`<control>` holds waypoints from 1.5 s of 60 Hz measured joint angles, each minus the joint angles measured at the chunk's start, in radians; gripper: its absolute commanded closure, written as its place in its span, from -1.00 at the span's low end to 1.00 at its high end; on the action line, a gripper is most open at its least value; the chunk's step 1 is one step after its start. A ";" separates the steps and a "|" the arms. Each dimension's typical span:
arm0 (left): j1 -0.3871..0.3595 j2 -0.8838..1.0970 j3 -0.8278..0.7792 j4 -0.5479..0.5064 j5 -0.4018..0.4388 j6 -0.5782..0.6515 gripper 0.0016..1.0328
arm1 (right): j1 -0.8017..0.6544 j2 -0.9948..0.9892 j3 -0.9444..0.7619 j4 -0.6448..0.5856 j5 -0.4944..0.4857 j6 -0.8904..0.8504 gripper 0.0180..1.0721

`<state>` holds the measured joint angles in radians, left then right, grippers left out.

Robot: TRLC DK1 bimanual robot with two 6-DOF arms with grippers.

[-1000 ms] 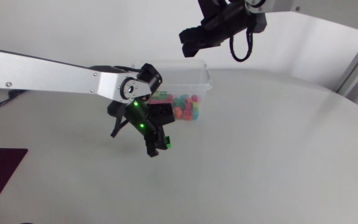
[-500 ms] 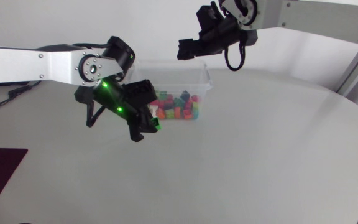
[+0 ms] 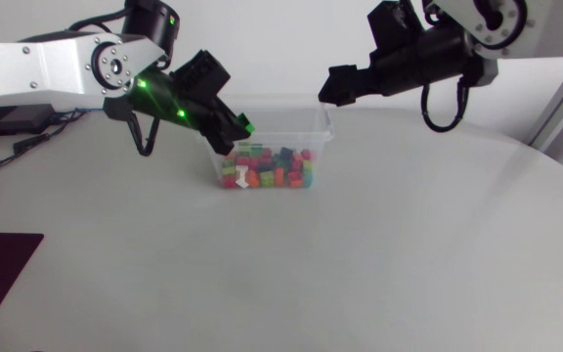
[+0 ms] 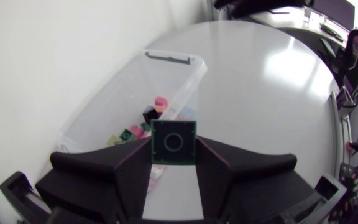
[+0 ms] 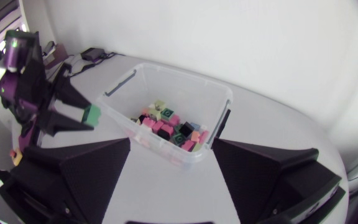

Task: Place the duplo bricks in the container

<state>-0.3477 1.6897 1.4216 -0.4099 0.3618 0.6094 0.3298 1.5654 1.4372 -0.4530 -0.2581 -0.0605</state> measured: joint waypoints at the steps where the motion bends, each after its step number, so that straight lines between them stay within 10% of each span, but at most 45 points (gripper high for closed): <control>1: 0.001 0.002 0.012 0.004 0.000 -0.008 0.44 | 0.000 -0.013 -0.015 0.002 0.000 -0.003 -0.83; 41: 0.028 0.361 0.506 0.047 -0.058 -0.178 0.36 | -0.064 -0.288 -0.320 0.008 0.000 -0.053 -0.83; 48: 0.028 0.423 0.569 0.025 -0.092 -0.188 -0.10 | -0.064 -0.299 -0.328 0.008 0.000 -0.053 -0.83; 53: 0.028 0.458 0.596 0.006 -0.107 -0.191 -0.93 | -0.064 -0.307 -0.338 0.006 0.000 -0.054 -0.83; 90: 0.129 0.208 0.357 0.010 -0.291 -0.192 -0.92 | -0.145 -0.478 -0.377 -0.006 0.079 -0.094 -0.88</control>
<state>-0.2188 1.8973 1.7790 -0.4000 0.0704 0.4179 0.1844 1.0878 1.0599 -0.4591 -0.1795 -0.1547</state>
